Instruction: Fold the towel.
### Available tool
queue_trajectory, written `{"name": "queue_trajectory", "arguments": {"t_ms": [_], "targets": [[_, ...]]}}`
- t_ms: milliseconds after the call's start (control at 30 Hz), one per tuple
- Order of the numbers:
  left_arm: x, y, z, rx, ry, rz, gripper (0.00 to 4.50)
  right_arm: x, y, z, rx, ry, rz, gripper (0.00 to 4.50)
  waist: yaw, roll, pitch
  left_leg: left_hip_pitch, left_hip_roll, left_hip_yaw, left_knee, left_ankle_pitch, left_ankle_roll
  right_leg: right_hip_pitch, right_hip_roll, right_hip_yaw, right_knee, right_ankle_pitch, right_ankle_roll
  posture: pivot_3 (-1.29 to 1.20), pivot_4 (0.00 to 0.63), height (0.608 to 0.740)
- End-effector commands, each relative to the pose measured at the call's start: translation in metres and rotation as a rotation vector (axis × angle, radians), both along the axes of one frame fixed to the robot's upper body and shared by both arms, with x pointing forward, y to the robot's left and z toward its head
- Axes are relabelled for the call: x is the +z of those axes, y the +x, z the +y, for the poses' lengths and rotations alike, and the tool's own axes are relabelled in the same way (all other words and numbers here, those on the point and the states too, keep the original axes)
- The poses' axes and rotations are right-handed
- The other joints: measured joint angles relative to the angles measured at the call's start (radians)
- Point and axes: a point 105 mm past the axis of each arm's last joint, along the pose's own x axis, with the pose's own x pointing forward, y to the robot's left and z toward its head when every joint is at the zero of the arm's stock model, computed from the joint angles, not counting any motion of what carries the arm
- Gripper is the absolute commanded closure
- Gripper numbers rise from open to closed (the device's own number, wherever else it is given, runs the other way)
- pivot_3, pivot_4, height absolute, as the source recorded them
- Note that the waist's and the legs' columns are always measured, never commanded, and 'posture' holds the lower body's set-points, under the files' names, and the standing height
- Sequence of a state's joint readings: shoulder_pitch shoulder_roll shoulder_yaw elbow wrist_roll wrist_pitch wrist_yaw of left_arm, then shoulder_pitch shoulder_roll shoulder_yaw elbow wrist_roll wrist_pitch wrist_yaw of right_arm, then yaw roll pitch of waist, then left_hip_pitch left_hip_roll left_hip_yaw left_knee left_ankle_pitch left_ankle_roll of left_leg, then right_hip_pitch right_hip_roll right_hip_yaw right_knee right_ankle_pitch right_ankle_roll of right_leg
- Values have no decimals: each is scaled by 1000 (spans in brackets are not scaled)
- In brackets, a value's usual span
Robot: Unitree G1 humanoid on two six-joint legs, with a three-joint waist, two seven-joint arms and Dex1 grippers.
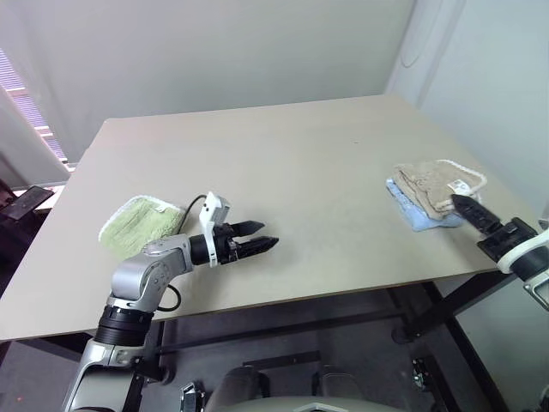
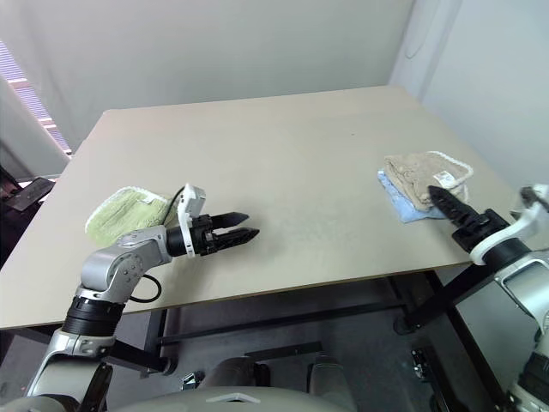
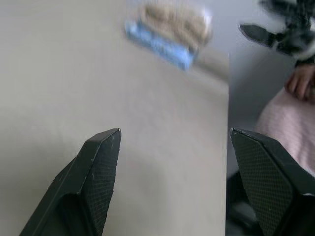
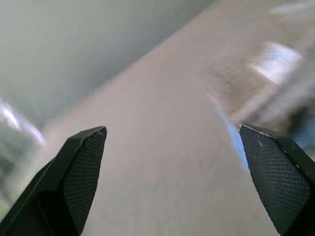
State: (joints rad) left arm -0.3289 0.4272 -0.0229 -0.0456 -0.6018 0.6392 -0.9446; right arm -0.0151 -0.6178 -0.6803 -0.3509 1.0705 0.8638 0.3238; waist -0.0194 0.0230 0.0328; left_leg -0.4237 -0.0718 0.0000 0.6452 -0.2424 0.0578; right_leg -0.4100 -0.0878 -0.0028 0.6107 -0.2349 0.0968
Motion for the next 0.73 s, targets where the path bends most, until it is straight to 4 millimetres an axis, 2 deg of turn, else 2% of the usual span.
{"name": "queue_trajectory", "arguments": {"t_ms": [33,133,267,367,467,567,733], "targets": [[15,-9,7,-33,8,-125,745,16,-4,52,231,-246,-182,21,5,0,0,0,0,0,0,0,0,1,0,0,0,0,0,0,0,736],[15,-16,10,-60,45,-173,745,-6,-7,80,428,-292,-135,21,11,-3,2,0,0,0,0,0,0,1,-1,0,-1,0,0,0,0,736],[25,-18,18,-21,42,-256,745,-25,-9,93,561,-318,-120,21,29,-4,3,-1,0,0,1,0,0,1,-1,-1,-4,0,0,0,0,736],[29,-18,37,29,46,-297,745,-31,-7,106,597,-333,-135,21,34,-4,3,-2,0,0,-1,0,0,0,-1,-1,-8,0,0,0,0,736],[33,-17,50,134,66,-351,745,-35,-2,110,655,-329,-131,21,33,-4,3,-2,0,0,-4,0,0,-1,-1,-1,-11,0,0,0,0,736],[29,-21,63,195,83,-354,745,-38,-2,116,699,-323,-121,21,35,-4,3,-2,0,0,-4,0,0,-1,-1,-1,-12,0,0,0,0,736],[24,-33,70,264,110,-345,745,-36,8,119,687,-268,-132,21,36,-5,3,-2,0,0,-6,0,0,-1,-1,-1,-12,1,0,0,0,736]]}}
